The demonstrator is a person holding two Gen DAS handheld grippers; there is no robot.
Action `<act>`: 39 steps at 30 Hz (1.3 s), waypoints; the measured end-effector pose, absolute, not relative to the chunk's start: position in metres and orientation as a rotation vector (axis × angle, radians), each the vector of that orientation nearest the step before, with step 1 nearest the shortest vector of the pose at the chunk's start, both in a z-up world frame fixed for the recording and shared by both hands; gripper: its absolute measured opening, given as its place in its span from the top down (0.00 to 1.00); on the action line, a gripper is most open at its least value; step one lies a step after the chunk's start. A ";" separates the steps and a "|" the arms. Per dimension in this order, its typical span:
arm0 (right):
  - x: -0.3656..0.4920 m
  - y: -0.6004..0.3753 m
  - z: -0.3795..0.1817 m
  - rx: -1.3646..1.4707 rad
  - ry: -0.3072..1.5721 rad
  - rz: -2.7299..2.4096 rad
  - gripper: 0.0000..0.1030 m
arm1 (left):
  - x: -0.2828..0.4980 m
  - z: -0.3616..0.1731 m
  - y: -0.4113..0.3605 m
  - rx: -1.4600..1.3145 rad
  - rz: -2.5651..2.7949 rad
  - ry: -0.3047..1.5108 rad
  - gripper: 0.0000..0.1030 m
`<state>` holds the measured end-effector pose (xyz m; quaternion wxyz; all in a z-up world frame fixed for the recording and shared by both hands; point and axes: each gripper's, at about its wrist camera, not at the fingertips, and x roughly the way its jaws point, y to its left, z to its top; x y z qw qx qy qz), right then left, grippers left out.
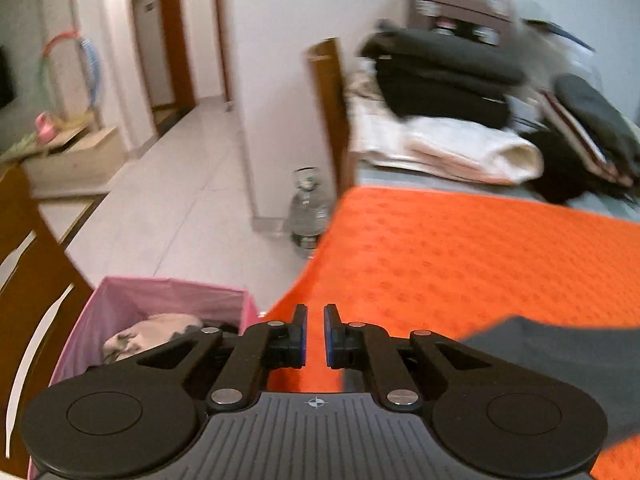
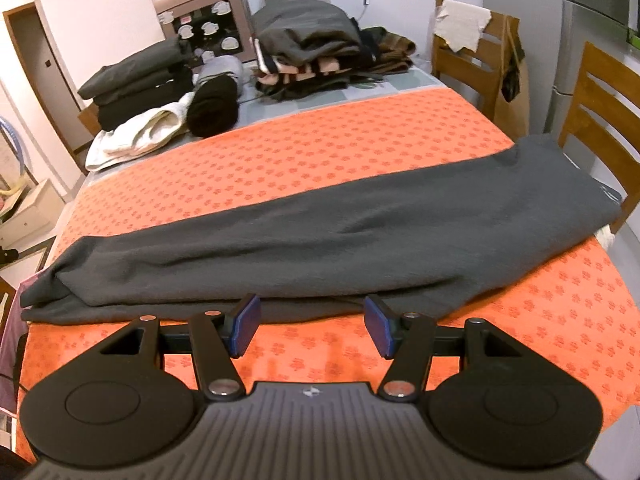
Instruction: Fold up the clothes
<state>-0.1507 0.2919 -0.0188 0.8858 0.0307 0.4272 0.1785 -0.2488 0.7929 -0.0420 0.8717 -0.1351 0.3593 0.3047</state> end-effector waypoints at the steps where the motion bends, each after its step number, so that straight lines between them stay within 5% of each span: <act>1: -0.150 0.296 -0.019 0.062 0.890 0.377 0.38 | -0.253 -0.042 0.799 -0.326 0.622 0.740 0.84; 7: -0.146 0.317 -0.020 0.057 0.897 0.400 0.38 | -0.275 -0.047 0.792 -0.387 0.445 0.724 0.55; 15: -0.140 0.336 -0.023 0.026 0.928 0.452 0.38 | -0.307 -0.066 0.765 -0.398 0.383 0.782 0.46; 35: -0.122 0.344 -0.028 0.109 0.931 0.479 0.38 | -0.312 -0.080 0.752 -0.417 0.370 0.793 0.46; 39: -0.117 0.339 -0.040 0.209 0.965 0.445 0.38 | -0.303 -0.081 0.751 -0.406 0.335 0.802 0.72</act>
